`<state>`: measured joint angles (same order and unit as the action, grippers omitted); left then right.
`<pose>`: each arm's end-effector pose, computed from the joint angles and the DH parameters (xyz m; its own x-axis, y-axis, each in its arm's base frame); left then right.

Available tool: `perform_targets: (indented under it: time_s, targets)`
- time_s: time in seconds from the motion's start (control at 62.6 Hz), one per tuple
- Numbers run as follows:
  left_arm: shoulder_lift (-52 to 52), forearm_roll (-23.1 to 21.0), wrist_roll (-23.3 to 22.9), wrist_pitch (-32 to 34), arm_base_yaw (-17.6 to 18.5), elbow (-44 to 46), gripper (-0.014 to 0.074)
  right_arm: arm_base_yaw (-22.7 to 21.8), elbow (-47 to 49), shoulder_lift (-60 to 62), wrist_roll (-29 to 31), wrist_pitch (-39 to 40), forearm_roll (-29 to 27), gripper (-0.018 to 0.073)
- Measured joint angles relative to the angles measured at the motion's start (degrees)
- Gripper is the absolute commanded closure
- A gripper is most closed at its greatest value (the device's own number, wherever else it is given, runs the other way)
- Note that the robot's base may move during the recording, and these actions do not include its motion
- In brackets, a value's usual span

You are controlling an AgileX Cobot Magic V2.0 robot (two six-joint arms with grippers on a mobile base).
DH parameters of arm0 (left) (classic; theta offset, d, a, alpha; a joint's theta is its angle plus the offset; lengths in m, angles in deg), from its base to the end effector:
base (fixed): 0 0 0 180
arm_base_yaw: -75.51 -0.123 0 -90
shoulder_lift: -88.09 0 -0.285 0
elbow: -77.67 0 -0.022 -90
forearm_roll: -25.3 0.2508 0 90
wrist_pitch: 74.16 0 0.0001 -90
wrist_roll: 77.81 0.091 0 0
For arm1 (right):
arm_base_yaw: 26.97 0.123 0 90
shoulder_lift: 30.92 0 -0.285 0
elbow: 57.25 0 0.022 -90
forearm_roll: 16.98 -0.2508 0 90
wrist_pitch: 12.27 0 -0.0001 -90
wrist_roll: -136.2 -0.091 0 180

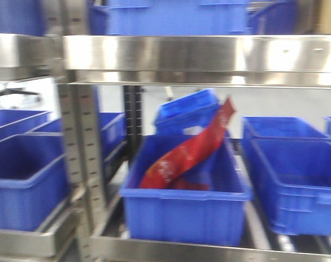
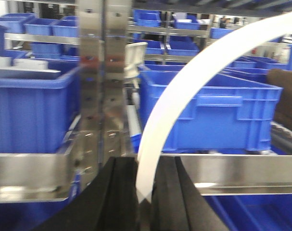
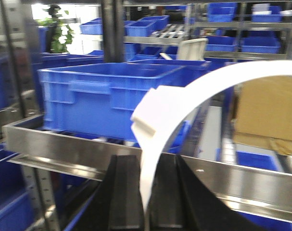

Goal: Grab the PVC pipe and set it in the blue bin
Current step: 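Move the held arc over an empty blue bin with both grippers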

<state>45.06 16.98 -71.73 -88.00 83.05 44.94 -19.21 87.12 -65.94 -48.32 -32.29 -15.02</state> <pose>0.1188 -0.0189 0.4013 0.0036 -0.0357 -0.9994 0.1657 0.9856 -0.0346 0.0863 0.0107 0.3893 -0.0172 0.0448 -0.9988 -0.1227 0.9913 0.0466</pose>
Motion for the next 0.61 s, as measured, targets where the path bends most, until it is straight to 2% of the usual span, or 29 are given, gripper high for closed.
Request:
perform_targets:
  time_s: [0.607]
  targets:
    - [0.0, 0.0, 0.0, 0.0, 0.0, 0.0, 0.0707, 0.0, 0.0, 0.0, 0.0, 0.0, 0.0, 0.0727]
